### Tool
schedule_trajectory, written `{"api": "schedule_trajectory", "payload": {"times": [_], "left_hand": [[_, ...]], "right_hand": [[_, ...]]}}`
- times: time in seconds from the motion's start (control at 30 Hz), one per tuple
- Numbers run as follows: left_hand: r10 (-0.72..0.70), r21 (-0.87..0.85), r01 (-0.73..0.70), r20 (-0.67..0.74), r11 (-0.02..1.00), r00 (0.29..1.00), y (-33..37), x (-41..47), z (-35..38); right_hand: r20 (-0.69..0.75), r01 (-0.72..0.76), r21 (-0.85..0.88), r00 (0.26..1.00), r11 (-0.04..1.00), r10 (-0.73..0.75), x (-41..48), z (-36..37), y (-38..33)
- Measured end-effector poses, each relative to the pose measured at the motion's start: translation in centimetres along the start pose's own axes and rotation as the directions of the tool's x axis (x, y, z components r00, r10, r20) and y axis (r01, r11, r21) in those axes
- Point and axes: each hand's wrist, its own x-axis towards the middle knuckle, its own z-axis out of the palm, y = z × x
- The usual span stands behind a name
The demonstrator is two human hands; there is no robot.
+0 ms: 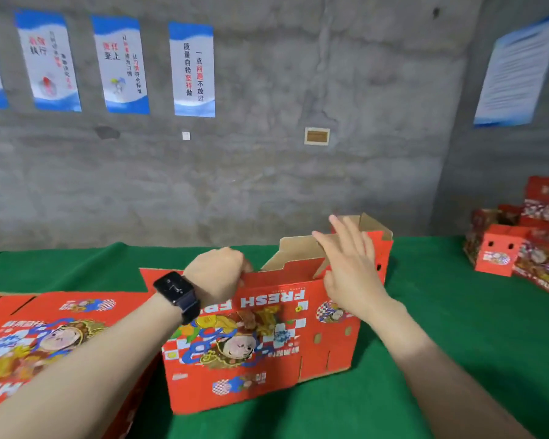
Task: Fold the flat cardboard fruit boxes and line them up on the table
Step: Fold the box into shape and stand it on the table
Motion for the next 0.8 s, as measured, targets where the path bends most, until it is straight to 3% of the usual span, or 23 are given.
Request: {"api": "schedule_trajectory", "payload": {"times": [0.13, 0.23, 0.3, 0.43, 0.6, 0.7, 0.8], "left_hand": [[0.01, -0.066, -0.006, 0.067, 0.998, 0.998, 1.0, 0.3, 1.2], [0.011, -0.13, 0.01, 0.155, 0.991, 0.988, 0.9, -0.6, 2.1], [-0.012, -0.135, 0.038, 0.185, 0.99, 0.983, 0.4, -1.3, 2.3], [-0.009, -0.166, 0.042, 0.198, 0.985, 0.98, -0.8, -1.8, 1.5], [0.106, -0.243, -0.011, 0.381, 0.97, 0.918, -1.7, -1.8, -0.9], [0.031, -0.245, 0.086, 0.437, 0.966, 0.899, -2.6, -1.5, -1.2], [-0.085, -0.131, 0.135, 0.329, 0.982, 0.941, -3.0, -0.9, -0.3]], "right_hand": [[0.1, -0.003, 0.209, 0.995, 0.978, -0.018, -0.5, 2.0, -0.9], [0.277, -0.226, 0.384, 0.953, 0.895, 0.121, 0.4, 2.7, -0.5], [0.313, -0.279, 0.387, 0.936, 0.879, 0.159, 0.8, 3.4, 0.0], [0.428, -0.27, 0.497, 0.903, 0.825, 0.038, 0.9, 5.4, 0.5], [0.54, -0.281, 0.57, 0.836, 0.772, -0.094, 0.0, 7.0, 1.3], [0.51, -0.264, 0.611, 0.852, 0.747, -0.115, -0.8, 7.3, 2.1], [0.493, -0.268, 0.649, 0.861, 0.712, -0.125, -1.6, 7.3, 2.6]]}}
